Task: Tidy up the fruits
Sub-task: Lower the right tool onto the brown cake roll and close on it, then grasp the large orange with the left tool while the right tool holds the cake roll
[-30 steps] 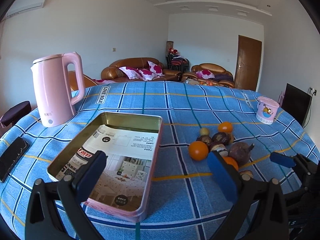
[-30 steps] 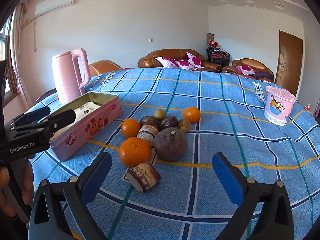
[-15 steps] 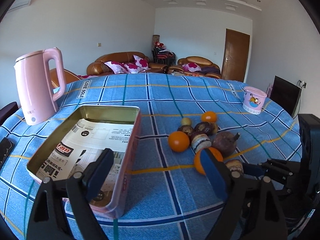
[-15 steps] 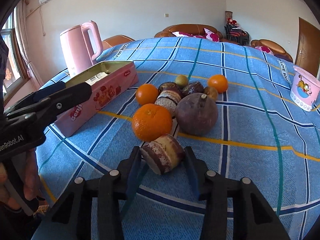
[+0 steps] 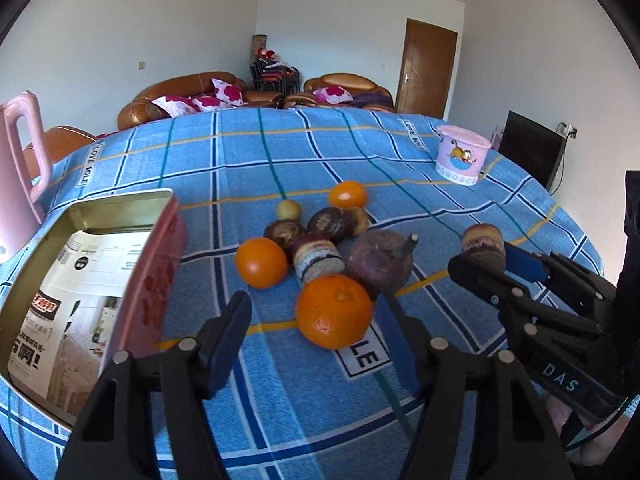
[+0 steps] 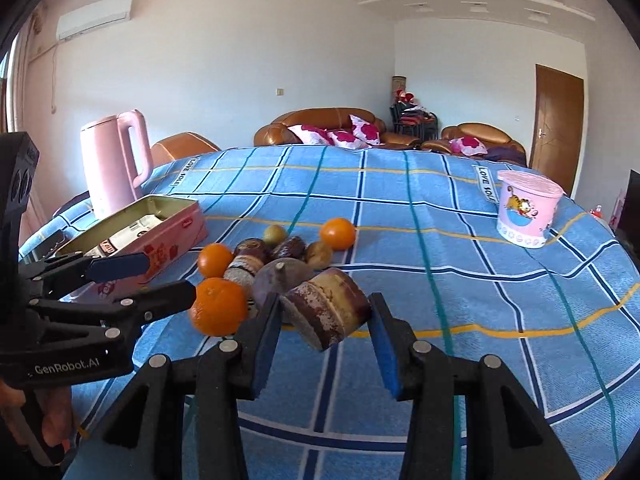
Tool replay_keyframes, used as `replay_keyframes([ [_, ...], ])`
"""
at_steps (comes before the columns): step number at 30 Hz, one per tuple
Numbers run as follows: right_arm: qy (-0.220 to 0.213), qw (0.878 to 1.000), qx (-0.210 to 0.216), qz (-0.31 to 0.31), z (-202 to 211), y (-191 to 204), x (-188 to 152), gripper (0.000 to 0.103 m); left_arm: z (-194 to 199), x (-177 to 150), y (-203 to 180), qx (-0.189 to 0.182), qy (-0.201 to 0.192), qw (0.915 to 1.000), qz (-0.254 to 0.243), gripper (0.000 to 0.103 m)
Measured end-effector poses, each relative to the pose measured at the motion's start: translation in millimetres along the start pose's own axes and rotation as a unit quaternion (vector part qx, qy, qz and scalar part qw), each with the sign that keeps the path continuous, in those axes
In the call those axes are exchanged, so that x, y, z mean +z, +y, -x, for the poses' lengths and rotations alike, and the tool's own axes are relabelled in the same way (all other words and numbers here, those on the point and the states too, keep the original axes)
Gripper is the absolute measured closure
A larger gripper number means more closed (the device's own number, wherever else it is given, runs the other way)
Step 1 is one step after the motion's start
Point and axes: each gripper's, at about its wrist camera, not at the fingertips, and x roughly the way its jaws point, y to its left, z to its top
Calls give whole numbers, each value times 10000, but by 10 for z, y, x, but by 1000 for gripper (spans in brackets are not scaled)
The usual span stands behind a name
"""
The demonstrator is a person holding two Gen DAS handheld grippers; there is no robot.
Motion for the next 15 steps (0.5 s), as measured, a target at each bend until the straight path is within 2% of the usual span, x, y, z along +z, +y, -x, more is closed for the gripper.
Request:
replay_keyframes([
  [5,38,9999,6,-163,-6,-64,-4,57,-146,19,-70,-132,254,9995,-102,43],
  [9,67,9997,40,-233,-12,-79,-13,57,-285,25,-86,-228,600,9978,-170,49],
  [10,86,9996,55,-247,-17,-83,-14,57,-289,27,-66,-209,602,9979,-118,53],
  [15,145,9996,94,-201,-37,-60,-25,57,-251,22,-29,-255,507,9984,-7,54],
])
